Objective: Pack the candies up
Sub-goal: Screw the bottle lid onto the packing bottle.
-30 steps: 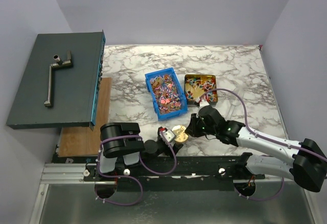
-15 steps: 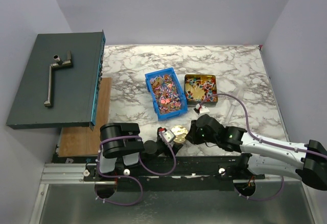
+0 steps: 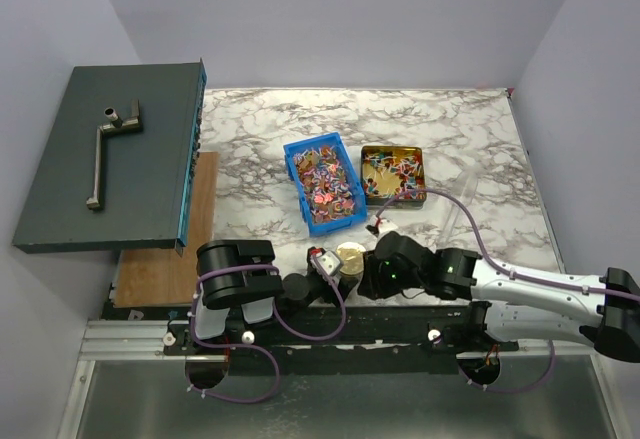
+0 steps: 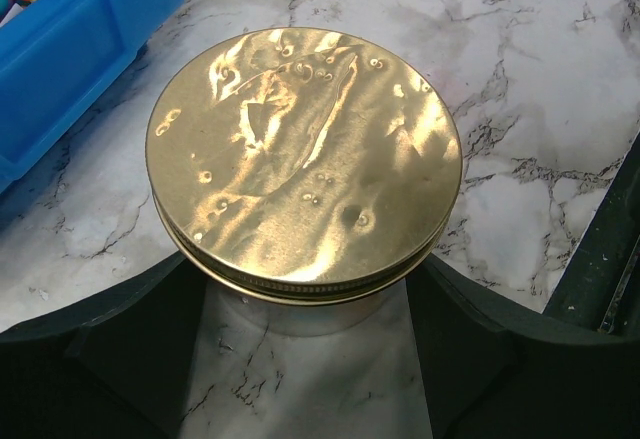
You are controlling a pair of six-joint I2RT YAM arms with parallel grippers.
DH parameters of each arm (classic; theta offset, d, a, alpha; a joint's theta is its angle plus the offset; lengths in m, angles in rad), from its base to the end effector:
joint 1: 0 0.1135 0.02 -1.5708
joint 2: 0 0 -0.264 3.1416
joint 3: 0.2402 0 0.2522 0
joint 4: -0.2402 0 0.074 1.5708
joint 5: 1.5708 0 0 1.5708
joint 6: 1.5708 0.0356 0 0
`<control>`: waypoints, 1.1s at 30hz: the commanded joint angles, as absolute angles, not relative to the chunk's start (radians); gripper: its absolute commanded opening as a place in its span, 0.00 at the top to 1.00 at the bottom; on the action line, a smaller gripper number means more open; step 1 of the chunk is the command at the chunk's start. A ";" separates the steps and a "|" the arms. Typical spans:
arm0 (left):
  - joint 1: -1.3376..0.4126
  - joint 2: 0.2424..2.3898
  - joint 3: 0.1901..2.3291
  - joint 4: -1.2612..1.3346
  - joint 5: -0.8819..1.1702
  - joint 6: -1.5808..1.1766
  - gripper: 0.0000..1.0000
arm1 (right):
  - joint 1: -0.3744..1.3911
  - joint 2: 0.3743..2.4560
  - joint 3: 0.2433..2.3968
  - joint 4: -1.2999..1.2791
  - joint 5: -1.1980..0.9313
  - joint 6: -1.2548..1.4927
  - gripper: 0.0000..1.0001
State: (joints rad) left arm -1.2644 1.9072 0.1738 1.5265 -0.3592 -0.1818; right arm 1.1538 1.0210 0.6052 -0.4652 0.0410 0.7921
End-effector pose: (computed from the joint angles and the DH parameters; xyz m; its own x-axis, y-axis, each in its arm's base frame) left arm 0.0818 -0.2172 0.0892 -0.2036 0.0823 -0.9756 0.7646 0.6357 -0.1059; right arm 0.0824 0.1824 0.2100 -0.8622 -0.1903 -0.4695 -0.4118 0.8030 0.4308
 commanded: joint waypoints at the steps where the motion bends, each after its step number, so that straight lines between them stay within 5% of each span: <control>1: -1.256 1.950 0.158 1.554 -0.376 -0.226 0.37 | 1.156 1.037 0.716 -0.523 0.192 0.729 0.67; 8: -1.257 1.947 0.155 1.554 -0.363 -0.226 0.37 | 1.098 1.130 0.813 -0.492 0.279 0.591 0.62; 17: -1.258 1.945 0.152 1.555 -0.342 -0.227 0.37 | 0.890 1.238 0.820 -0.348 0.068 0.445 0.62; 33: -1.258 1.945 0.155 1.554 -0.327 -0.222 0.37 | 0.784 1.347 0.751 -0.216 -0.146 0.417 0.68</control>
State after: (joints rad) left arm -1.2644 1.9079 0.1738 1.5269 -0.3531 -0.1825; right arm 0.7879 1.3327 0.7830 -0.2592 -0.0738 0.4347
